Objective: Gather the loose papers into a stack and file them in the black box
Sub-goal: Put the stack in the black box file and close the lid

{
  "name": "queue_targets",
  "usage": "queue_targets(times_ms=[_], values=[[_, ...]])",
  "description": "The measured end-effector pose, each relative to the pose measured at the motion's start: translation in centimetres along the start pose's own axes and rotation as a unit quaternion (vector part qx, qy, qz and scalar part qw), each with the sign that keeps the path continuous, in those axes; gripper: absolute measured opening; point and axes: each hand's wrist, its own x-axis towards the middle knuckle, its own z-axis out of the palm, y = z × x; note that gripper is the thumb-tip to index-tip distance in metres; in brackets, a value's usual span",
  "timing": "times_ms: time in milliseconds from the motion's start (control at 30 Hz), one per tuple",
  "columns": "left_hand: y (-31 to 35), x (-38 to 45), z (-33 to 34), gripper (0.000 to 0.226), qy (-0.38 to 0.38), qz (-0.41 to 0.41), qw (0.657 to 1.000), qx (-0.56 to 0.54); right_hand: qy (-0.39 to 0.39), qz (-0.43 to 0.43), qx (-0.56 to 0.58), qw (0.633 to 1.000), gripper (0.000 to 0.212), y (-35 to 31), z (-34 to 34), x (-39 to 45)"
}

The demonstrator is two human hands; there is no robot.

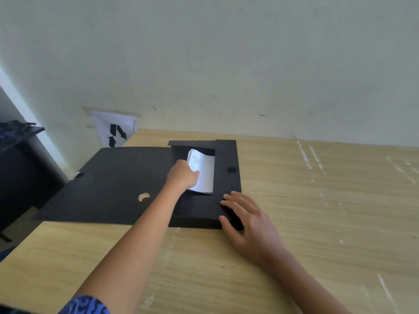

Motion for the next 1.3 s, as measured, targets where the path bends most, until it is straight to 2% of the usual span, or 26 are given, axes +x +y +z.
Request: queue_targets(times_ms=[100, 333, 533, 567, 633, 700, 833, 967, 1067, 1167, 1300], values=[[0.2, 0.1, 0.9, 0.047, -0.002, 0.009, 1.0, 0.004, -0.007, 0.0, -0.003, 1.0, 0.044, 0.0, -0.1, 0.0], [1.3, -0.9, 1.6, 0.057, 0.005, 0.032, 0.995, 0.091, -0.024, 0.006, -0.019, 1.0, 0.047, -0.3, -0.4, -0.1], [0.8, 0.0, 2.0, 0.1, -0.055, 0.011, 0.984, 0.172, -0.026, 0.007, -0.018, 0.999, 0.049, -0.5, -0.7, 0.0], [1.0, -0.7, 1.5, 0.099, -0.062, 0.015, 0.984, 0.166, -0.03, 0.007, -0.021, 0.999, 0.049, -0.5, -0.8, 0.0], [1.3, -2.9, 0.1, 0.084, -0.048, 0.036, 0.989, 0.138, -0.041, 0.005, -0.03, 0.999, 0.049, -0.6, -0.9, 0.0], [0.4, -5.0, -1.6, 0.067, 0.013, 0.074, 0.989, 0.125, -0.046, 0.003, -0.051, 0.998, 0.049, -0.9, -1.0, -0.1], [-3.6, -8.8, -5.1, 0.054, 0.148, 0.134, 0.966, 0.163, -0.039, -0.023, -0.129, 0.991, 0.044, -3.2, -0.2, 0.6], [-9.5, -11.6, -7.7, 0.052, 0.191, 0.099, 0.962, 0.169, -0.04, -0.071, -0.129, 0.988, 0.046, -8.9, 2.8, 2.2], [-13.9, -12.9, -8.9, 0.055, 0.199, 0.044, 0.964, 0.169, -0.083, -0.051, -0.12, 0.988, 0.053, -12.0, 5.2, 2.6], [-17.8, -13.1, -10.3, 0.057, 0.212, -0.02, 0.965, 0.155, -0.12, -0.032, -0.121, 0.985, 0.056, -12.7, 6.5, 2.1], [-21.3, -12.7, -11.4, 0.057, 0.224, -0.056, 0.965, 0.126, -0.111, -0.021, -0.108, 0.988, 0.055, -12.6, 6.8, 1.7]])
